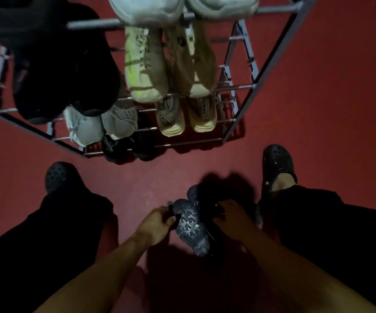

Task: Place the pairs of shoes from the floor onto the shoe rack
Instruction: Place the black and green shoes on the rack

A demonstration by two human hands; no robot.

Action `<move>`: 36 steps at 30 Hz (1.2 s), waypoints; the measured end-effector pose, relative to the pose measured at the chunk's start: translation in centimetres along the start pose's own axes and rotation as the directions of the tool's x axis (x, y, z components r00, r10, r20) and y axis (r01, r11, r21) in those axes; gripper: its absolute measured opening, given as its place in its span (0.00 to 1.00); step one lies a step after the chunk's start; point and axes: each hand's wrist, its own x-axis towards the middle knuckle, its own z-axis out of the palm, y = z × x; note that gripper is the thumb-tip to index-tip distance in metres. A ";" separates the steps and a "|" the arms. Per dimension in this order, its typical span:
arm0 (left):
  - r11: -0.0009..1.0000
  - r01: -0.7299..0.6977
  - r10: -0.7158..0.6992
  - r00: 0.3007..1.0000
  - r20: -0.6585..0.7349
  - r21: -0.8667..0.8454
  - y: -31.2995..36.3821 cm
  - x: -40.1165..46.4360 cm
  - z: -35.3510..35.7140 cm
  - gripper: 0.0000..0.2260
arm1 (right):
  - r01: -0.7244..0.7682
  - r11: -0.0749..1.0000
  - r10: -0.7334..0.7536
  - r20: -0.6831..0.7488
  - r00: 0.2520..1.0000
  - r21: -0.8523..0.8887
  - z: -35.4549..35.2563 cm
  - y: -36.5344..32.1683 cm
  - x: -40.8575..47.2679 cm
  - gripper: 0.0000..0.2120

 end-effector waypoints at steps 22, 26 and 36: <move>0.892 0.176 -0.211 0.977 -0.038 -0.416 0.8 5.0 3.5 0.30 | -0.042 0.965 0.024 0.072 0.997 0.259 2.0 3.3 3.8 0.22; 0.723 0.112 -0.087 0.994 0.072 -0.681 3.9 1.6 2.1 0.14 | 0.075 0.961 -0.031 -0.165 0.986 0.266 1.3 -1.4 2.3 0.18; 0.557 -0.025 -0.275 0.938 -0.213 -0.830 0.6 -0.4 -1.6 0.14 | 0.422 0.788 -0.362 -0.218 0.907 0.449 2.8 -10.3 -0.8 0.10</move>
